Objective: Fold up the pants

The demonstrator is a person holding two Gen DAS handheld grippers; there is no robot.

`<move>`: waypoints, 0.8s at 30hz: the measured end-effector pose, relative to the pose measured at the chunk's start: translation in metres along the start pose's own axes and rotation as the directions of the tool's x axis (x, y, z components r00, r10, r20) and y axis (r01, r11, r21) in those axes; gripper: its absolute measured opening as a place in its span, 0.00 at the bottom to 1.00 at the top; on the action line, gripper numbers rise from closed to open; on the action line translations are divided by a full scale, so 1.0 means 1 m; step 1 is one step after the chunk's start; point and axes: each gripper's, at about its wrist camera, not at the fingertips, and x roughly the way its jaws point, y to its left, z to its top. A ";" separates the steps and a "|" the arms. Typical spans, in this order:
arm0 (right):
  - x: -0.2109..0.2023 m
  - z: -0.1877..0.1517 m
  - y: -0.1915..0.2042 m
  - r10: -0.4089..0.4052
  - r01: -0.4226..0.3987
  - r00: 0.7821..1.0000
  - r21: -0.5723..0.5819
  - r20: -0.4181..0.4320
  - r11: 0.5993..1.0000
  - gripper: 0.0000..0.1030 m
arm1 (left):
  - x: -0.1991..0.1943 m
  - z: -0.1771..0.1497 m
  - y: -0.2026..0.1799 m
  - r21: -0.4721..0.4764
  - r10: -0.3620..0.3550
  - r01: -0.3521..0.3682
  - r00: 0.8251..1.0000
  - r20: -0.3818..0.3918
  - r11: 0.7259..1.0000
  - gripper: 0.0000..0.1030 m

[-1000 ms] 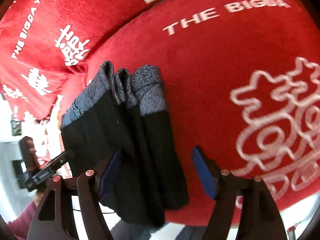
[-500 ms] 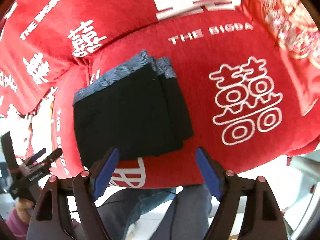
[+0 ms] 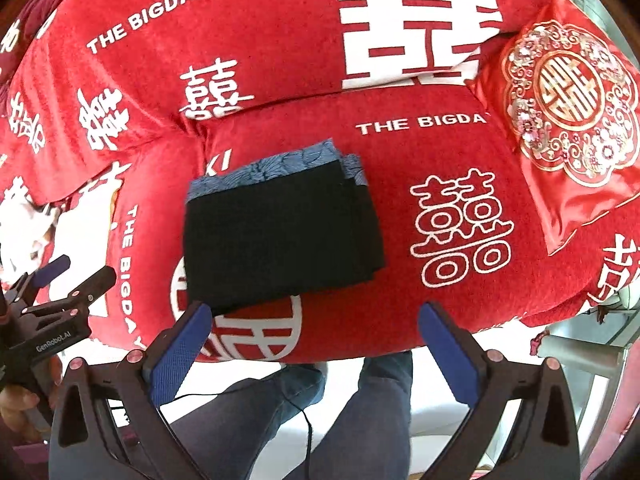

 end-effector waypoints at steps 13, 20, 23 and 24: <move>-0.025 0.018 -0.011 0.043 -0.047 0.998 -0.085 -0.049 0.995 1.00 | -0.027 -0.004 -0.034 -0.115 0.064 -0.072 0.995 -0.072 0.991 1.00; -0.029 0.021 -0.018 0.067 -0.075 0.995 -0.119 -0.077 0.990 1.00 | -0.045 -0.004 -0.048 -0.128 0.102 -0.108 0.993 -0.051 0.986 1.00; -0.032 0.024 -0.018 0.069 -0.078 0.995 -0.134 -0.068 0.988 1.00 | -0.048 -0.005 -0.051 -0.134 0.112 -0.118 0.992 -0.051 0.984 1.00; -0.032 0.024 -0.019 0.069 -0.078 0.995 -0.137 -0.071 0.987 1.00 | -0.048 -0.005 -0.051 -0.134 0.113 -0.119 0.992 -0.051 0.984 1.00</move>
